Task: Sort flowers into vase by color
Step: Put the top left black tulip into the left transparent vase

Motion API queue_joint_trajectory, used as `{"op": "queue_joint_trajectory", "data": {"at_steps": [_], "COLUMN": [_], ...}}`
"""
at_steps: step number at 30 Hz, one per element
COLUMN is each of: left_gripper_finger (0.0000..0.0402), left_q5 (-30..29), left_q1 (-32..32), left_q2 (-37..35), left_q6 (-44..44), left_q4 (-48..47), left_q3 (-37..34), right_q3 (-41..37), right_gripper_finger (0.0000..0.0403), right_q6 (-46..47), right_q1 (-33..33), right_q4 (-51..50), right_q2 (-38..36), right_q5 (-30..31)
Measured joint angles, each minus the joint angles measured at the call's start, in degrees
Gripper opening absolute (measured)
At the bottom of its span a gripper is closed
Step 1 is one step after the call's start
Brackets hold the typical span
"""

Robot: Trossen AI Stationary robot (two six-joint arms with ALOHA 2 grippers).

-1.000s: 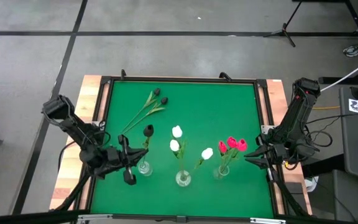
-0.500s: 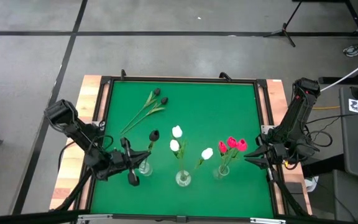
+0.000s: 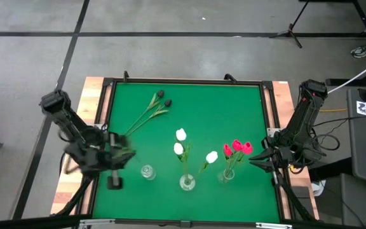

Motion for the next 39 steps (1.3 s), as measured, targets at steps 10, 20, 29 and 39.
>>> {"op": "queue_joint_trajectory", "data": {"at_steps": [10, 20, 29, 39], "left_gripper_finger": [0.0, 0.0, 0.0, 0.0], "left_q5": [6.24, 29.13, 29.91, 32.86], "left_q1": [-14.25, 0.12, 6.86, 10.64], "left_q2": [-23.82, -26.76, -17.71, -9.97], "left_q6": [-6.0, -16.53, -24.84, -31.04], "left_q4": [-21.84, -10.29, -0.06, -0.02], "left_q3": [-5.12, -20.84, -25.29, -22.44], "right_q3": [0.02, 0.02, 0.02, 0.02], "right_gripper_finger": [0.0051, 0.0051, 0.0051, 0.0051], "right_q6": [-0.02, -0.02, 0.15, 0.0], "right_q1": [0.0, 0.0, 0.0, 0.01], "right_q4": [-2.98, -3.01, -3.35, -3.48], "right_q2": [0.0, 0.0, 0.0, 0.0], "right_q5": [2.42, 5.19, 7.51, 9.2]}}
